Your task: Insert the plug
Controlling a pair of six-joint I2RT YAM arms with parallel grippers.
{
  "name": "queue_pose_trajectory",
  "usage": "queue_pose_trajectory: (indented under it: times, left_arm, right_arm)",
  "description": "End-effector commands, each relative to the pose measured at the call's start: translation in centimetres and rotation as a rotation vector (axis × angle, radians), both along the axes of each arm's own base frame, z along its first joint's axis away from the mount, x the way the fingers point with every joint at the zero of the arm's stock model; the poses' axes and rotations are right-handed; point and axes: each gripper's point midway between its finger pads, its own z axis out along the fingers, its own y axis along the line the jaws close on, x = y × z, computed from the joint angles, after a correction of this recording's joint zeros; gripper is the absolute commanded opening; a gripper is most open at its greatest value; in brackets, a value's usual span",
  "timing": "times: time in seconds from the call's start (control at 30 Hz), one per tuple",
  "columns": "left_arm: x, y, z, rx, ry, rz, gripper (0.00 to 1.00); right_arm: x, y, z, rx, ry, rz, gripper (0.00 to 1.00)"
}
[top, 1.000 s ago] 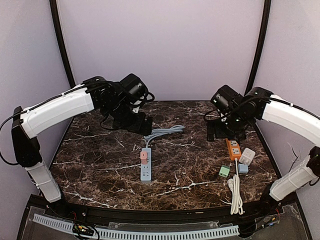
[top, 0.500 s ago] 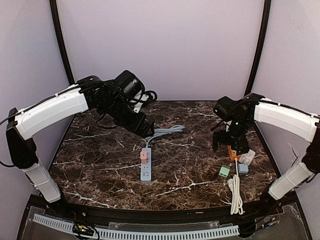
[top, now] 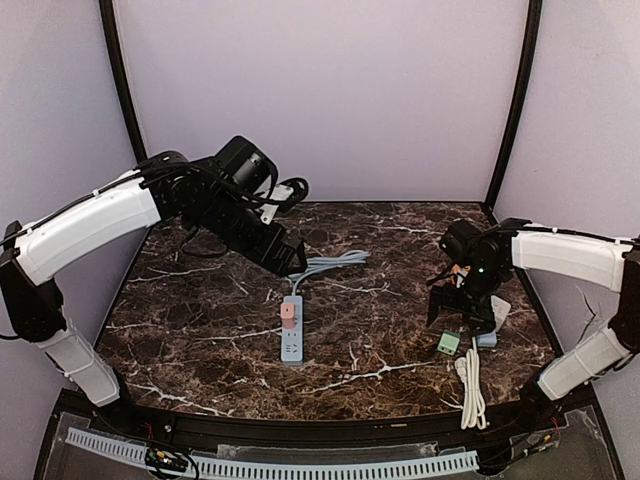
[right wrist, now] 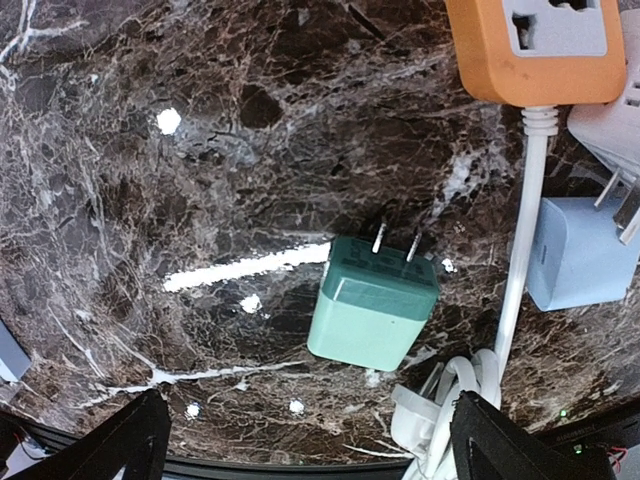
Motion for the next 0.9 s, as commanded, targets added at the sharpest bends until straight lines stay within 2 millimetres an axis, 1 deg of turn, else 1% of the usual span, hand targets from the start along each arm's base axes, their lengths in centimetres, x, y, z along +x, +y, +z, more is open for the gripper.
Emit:
queue_pose_trajectory:
  times: [0.0, 0.17, 0.3, 0.4, 0.5, 0.6, 0.77, 0.87]
  left_arm:
    - [-0.5, 0.5, 0.7, -0.023, -0.007, -0.004, 0.99]
    - [-0.8, 0.5, 0.7, -0.046, 0.003, -0.002, 0.99]
    - [-1.1, 0.5, 0.7, -0.063, 0.008, 0.004, 0.98]
    - [-1.3, 0.7, 0.5, -0.067, 0.016, 0.009, 0.98]
    - [-1.4, 0.6, 0.4, -0.076, 0.023, 0.015, 0.97]
    - [-1.5, 0.7, 0.6, -0.084, 0.024, 0.017, 0.96]
    - [-1.6, 0.7, 0.7, -0.091, 0.030, 0.019, 0.95]
    - [-1.7, 0.6, 0.8, -0.099, 0.037, 0.023, 0.94]
  right_arm:
    - [1.3, 0.7, -0.7, 0.041, -0.022, -0.012, 0.96]
    - [1.4, 0.7, -1.5, 0.027, 0.002, -0.004, 0.92]
    - [0.8, -0.3, -1.9, -0.013, 0.033, -0.042, 0.91]
    - [0.3, -1.0, -2.2, -0.037, 0.044, -0.085, 0.88]
    - [0.1, -1.2, -2.8, -0.039, 0.051, -0.110, 0.86]
    - [0.3, -0.9, -3.2, -0.033, 0.052, -0.111, 0.84]
    - [0.9, -1.4, -3.6, -0.050, 0.038, -0.120, 0.79]
    - [1.2, -1.5, -4.0, -0.049, 0.037, -0.117, 0.78]
